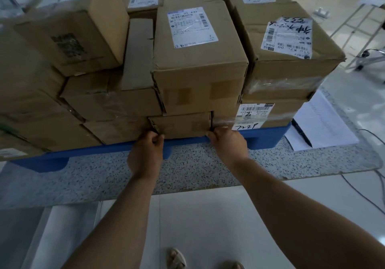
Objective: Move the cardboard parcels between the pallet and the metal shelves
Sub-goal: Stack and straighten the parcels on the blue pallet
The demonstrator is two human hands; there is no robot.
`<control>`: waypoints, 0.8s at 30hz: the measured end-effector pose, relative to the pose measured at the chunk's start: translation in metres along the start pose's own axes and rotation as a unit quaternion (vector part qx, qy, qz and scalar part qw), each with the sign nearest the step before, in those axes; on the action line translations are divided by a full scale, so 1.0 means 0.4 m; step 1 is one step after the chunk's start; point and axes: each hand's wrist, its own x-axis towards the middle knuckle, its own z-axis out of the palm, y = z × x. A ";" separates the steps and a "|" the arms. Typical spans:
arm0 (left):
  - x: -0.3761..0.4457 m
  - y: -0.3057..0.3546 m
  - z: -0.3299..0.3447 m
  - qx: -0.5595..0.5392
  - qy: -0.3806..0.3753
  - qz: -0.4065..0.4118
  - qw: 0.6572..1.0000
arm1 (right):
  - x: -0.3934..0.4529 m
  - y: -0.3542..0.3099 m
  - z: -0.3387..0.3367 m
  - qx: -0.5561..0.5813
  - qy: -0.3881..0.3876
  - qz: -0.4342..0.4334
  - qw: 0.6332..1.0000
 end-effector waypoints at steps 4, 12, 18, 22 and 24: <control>-0.017 -0.004 -0.026 -0.016 -0.043 -0.003 0.999 | -0.011 -0.016 -0.011 0.027 -0.018 -0.006 0.999; -0.049 -0.099 -0.155 0.003 -0.045 -0.055 0.997 | -0.050 -0.142 -0.007 0.027 -0.007 -0.068 0.997; 0.025 -0.173 -0.228 -0.013 -0.022 -0.029 0.999 | -0.064 -0.259 0.022 0.063 0.004 -0.063 0.996; 0.070 -0.208 -0.241 -0.006 -0.019 0.001 1.000 | -0.051 -0.318 0.047 0.036 -0.007 -0.058 0.998; 0.087 -0.227 -0.248 -0.014 -0.027 0.009 0.999 | -0.043 -0.335 0.060 0.027 -0.013 -0.049 0.998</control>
